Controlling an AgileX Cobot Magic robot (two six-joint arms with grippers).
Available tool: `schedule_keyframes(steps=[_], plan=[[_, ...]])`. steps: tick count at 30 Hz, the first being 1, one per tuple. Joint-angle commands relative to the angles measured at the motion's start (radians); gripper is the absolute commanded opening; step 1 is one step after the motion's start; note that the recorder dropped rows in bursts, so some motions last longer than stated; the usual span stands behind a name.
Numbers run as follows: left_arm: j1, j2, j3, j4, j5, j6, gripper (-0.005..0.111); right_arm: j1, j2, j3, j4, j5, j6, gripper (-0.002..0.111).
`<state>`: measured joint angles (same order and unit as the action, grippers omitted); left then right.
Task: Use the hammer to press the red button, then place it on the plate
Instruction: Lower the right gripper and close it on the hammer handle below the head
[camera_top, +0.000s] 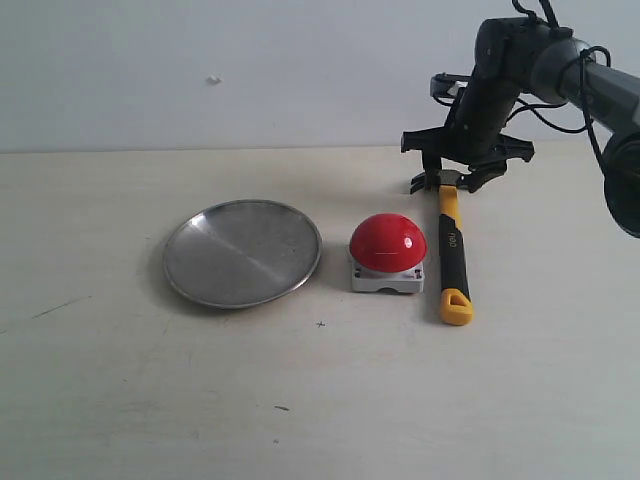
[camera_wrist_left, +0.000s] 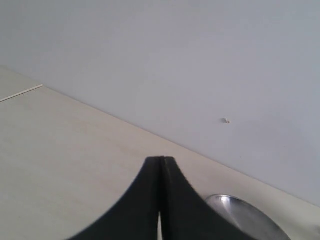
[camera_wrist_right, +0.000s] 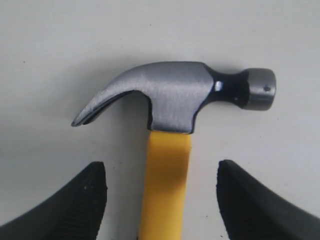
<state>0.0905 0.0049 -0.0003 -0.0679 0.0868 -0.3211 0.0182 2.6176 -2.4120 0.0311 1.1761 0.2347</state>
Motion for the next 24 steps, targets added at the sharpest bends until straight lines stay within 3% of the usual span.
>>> schedule_keyframes(steps=[1, 24], plan=[[-0.001, -0.005, 0.000, 0.001, 0.001, 0.004, 0.000, 0.005, 0.001, -0.009, -0.005, -0.018, 0.003, 0.062], [-0.001, -0.005, 0.000, 0.001, 0.001, 0.004, 0.000, 0.005, 0.067, -0.009, -0.031, -0.068, 0.003, 0.061]])
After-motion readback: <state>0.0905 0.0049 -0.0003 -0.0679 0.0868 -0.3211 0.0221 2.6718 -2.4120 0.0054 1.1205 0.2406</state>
